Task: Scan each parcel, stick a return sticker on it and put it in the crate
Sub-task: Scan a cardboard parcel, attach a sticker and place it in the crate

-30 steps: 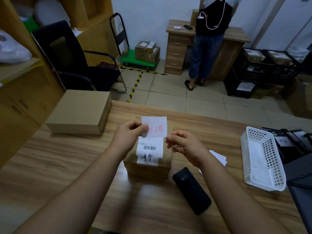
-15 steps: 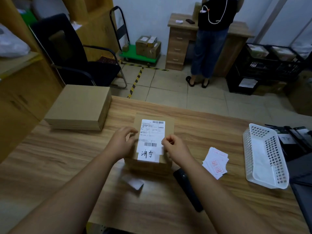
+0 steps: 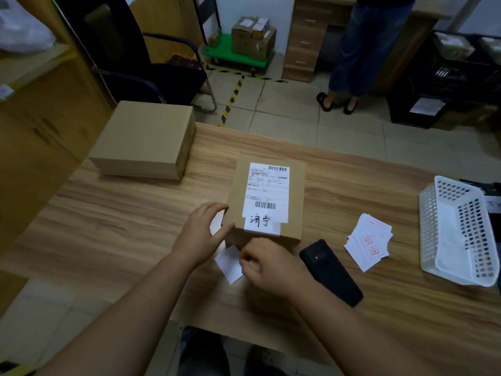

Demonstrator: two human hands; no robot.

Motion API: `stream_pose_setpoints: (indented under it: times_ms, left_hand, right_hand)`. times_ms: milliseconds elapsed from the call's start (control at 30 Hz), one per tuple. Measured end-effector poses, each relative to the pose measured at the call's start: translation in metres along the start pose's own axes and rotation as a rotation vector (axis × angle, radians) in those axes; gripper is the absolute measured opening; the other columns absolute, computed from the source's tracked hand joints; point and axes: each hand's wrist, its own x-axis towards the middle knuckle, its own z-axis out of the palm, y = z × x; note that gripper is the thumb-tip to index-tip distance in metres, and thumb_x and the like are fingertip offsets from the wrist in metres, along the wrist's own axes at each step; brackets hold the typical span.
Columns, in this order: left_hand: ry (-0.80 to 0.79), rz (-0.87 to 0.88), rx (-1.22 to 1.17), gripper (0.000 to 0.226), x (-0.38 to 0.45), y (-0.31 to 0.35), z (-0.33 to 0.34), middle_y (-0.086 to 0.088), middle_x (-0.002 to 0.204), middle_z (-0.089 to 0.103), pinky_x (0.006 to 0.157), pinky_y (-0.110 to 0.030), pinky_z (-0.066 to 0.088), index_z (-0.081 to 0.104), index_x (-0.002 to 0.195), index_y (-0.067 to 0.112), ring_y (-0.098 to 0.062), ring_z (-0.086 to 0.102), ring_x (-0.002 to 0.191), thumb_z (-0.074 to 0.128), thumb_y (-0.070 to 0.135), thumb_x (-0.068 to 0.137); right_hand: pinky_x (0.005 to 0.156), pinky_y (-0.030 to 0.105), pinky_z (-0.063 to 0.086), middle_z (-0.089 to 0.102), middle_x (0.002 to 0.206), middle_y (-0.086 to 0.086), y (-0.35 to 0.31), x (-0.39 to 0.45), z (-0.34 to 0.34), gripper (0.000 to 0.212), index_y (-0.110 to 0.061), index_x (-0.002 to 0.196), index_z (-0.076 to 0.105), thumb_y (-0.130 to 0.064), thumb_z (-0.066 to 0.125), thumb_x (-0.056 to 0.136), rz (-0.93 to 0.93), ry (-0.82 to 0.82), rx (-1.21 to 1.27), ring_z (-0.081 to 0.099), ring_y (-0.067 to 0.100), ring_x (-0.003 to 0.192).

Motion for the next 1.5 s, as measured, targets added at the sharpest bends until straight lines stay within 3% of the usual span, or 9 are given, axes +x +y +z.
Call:
stream_pose_setpoints:
  times_ms: [67,200,567,667,833,1133,1267,1367,1500]
  left_hand:
    - [0.000,-0.003,-0.015,0.055,-0.001,0.001,-0.004,0.002,0.132,0.055,0.106,-0.036,0.039,0.058,0.129,0.021,-0.017,0.049,0.124,0.056,0.054,0.084]
    - [0.033,-0.037,-0.009,0.041,-0.016,-0.011,-0.007,0.004,0.127,0.057,0.100,-0.032,0.042,0.058,0.128,0.021,-0.015,0.051,0.118,0.066,0.035,0.090]
    - [-0.270,-0.095,0.233,0.032,-0.057,-0.058,0.024,0.006,0.120,0.059,0.094,-0.032,0.043,0.063,0.121,0.023,-0.016,0.050,0.114,0.057,0.036,0.093]
    - [-0.305,-0.040,0.316,0.035,-0.061,-0.064,0.029,0.008,0.127,0.054,0.096,-0.033,0.042,0.060,0.125,0.029,-0.015,0.044,0.118,0.054,0.040,0.092]
    - [-0.300,-0.009,0.353,0.035,-0.063,-0.061,0.033,0.009,0.128,0.049,0.096,-0.031,0.038,0.059,0.126,0.033,-0.013,0.039,0.118,0.054,0.042,0.093]
    - [-0.341,0.048,0.396,0.046,-0.066,-0.054,0.042,0.008,0.132,0.043,0.100,-0.033,0.032,0.054,0.134,0.036,-0.015,0.036,0.123,0.057,0.049,0.090]
    - [-0.335,0.033,0.339,0.046,-0.070,-0.049,0.048,0.010,0.132,0.043,0.099,-0.031,0.029,0.055,0.132,0.037,-0.014,0.034,0.124,0.061,0.047,0.088]
    - [-0.289,-0.017,0.129,0.037,-0.073,-0.042,0.047,0.012,0.125,0.049,0.098,-0.029,0.032,0.063,0.124,0.031,-0.011,0.040,0.119,0.067,0.037,0.088]
    - [-0.173,-0.096,-0.163,0.012,-0.067,-0.018,0.031,0.003,0.092,0.065,0.079,-0.026,0.048,0.071,0.092,0.014,-0.002,0.056,0.084,0.068,0.025,0.090]
  right_hand:
    - [0.079,0.032,0.049,0.058,0.103,-0.005,0.004,0.000,0.022,0.018,-0.020,0.099,0.067,-0.030,0.054,0.092,0.099,-0.093,-0.013,0.054,0.013,0.098]
    - [0.088,0.031,0.046,0.055,0.119,-0.001,0.014,0.002,0.045,0.030,-0.019,0.121,0.063,-0.031,0.053,0.095,0.214,-0.159,-0.025,0.052,0.017,0.113]
    - [0.099,0.032,0.042,0.041,0.140,-0.005,0.020,-0.009,0.070,0.040,-0.024,0.138,0.051,-0.031,0.047,0.098,0.142,-0.179,-0.226,0.038,0.016,0.124]
    - [0.094,0.034,0.043,0.043,0.138,-0.002,0.024,-0.011,0.072,0.041,-0.024,0.137,0.050,-0.032,0.046,0.098,0.101,-0.167,-0.266,0.039,0.019,0.123]
    - [0.103,0.037,0.033,0.033,0.153,-0.005,0.026,-0.004,0.074,0.051,-0.028,0.146,0.039,-0.036,0.046,0.096,0.056,-0.208,-0.348,0.029,0.018,0.136]
    - [0.090,0.036,0.041,0.059,0.127,-0.001,0.036,-0.022,0.080,0.033,-0.021,0.125,0.062,-0.032,0.044,0.099,-0.058,-0.103,-0.447,0.049,0.020,0.118]
    - [0.096,0.033,0.042,0.060,0.123,-0.001,0.031,-0.023,0.070,0.031,-0.020,0.121,0.065,-0.033,0.045,0.100,0.055,-0.104,-0.274,0.049,0.016,0.116]
    - [0.093,0.030,0.045,0.063,0.111,-0.007,0.025,-0.023,0.058,0.022,-0.025,0.111,0.068,-0.032,0.050,0.100,0.216,-0.105,0.088,0.055,0.010,0.104]
    - [0.077,0.025,0.050,0.069,0.100,-0.007,0.008,-0.027,0.028,0.017,-0.025,0.105,0.068,-0.031,0.054,0.099,0.450,-0.056,0.612,0.063,0.010,0.093]
